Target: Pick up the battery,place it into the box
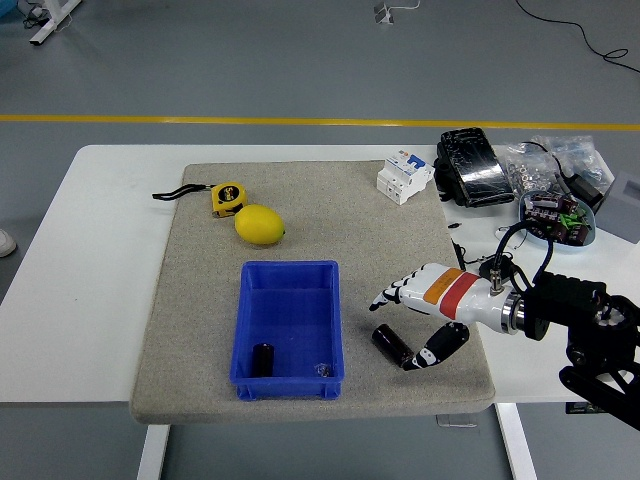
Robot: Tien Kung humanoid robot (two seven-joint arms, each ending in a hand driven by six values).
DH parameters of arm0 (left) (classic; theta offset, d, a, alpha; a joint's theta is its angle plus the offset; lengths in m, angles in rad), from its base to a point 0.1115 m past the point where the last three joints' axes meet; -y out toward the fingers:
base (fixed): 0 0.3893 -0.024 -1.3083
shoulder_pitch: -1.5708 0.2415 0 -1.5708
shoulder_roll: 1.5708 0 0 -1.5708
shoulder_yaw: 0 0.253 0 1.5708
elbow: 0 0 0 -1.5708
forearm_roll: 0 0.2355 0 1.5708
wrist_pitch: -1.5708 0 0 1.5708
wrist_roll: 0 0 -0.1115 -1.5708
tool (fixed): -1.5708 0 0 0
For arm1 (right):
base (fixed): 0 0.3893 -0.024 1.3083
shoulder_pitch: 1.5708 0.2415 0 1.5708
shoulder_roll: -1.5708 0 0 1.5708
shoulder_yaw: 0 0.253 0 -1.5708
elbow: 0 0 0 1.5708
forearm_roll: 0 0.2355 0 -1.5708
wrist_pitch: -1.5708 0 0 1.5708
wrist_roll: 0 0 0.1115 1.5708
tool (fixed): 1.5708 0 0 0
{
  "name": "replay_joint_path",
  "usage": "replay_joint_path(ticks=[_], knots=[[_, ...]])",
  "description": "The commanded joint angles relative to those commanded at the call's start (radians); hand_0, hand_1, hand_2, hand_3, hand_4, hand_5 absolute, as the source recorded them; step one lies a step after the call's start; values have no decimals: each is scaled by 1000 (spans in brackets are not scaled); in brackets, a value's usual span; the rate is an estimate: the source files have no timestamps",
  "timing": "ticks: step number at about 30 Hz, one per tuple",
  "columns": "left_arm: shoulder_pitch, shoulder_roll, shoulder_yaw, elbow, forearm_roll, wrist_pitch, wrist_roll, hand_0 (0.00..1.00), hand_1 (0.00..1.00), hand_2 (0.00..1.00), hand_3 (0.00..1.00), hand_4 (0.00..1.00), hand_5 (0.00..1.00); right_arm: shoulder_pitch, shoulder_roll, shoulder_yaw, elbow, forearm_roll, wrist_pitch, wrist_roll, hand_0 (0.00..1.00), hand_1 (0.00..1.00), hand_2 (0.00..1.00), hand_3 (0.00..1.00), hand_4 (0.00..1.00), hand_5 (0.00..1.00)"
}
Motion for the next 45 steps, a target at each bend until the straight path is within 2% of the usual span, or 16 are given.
replay_joint_path(ticks=[6,11,12,17,23,24,29,30,35,36,41,42,45], knots=[[-1,-1,1,-1,-2,0,0,570,534,595,572,629,573,20,22,-29,-33,-7,-1,1,614,671,760,829,998,422],[-2,-2,-4,-2,8,-2,4,570,534,595,572,629,573,40,45,-53,-82,-16,-26,22,614,671,760,829,998,422],[-2,-2,-4,-2,9,-2,4,570,532,595,572,630,574,42,48,-56,-90,-15,-31,27,599,649,750,818,998,398],[-3,-1,-4,-3,13,-5,6,570,532,595,572,630,574,49,58,-70,-127,-37,-36,33,599,649,750,818,998,398],[-3,-3,-1,-3,5,-3,4,570,532,595,573,630,573,46,61,-88,-142,-27,-52,43,596,649,743,813,998,396],[-3,-3,-1,-3,5,-3,4,570,532,595,573,630,574,45,61,-89,-145,-27,-56,45,561,616,707,770,998,395],[-2,-4,-2,-3,8,-4,5,570,532,595,573,630,574,39,67,-95,-155,-17,-88,63,561,616,707,770,998,395],[-1,-4,-3,-3,8,-4,6,570,532,597,572,630,575,38,68,-97,-156,-15,-93,66,497,550,628,604,998,386],[3,-5,-7,-3,15,-4,9,570,532,597,572,630,575,32,77,-105,-169,-7,-120,76,497,550,628,604,998,386],[3,-5,-8,-3,17,-4,9,570,533,597,572,630,575,31,78,-106,-169,-6,-126,77,452,474,541,505,954,361],[6,-5,-10,-4,20,-3,10,570,533,597,572,630,575,26,84,-104,-175,-1,-142,82,452,474,541,505,954,361],[6,-5,-11,-4,21,-3,11,570,534,598,573,631,574,25,85,-103,-177,0,-143,83,416,424,491,463,927,351],[6,-5,-12,-4,25,-4,12,570,534,598,573,631,574,22,87,-99,-183,5,-147,83,416,424,491,463,927,351]])
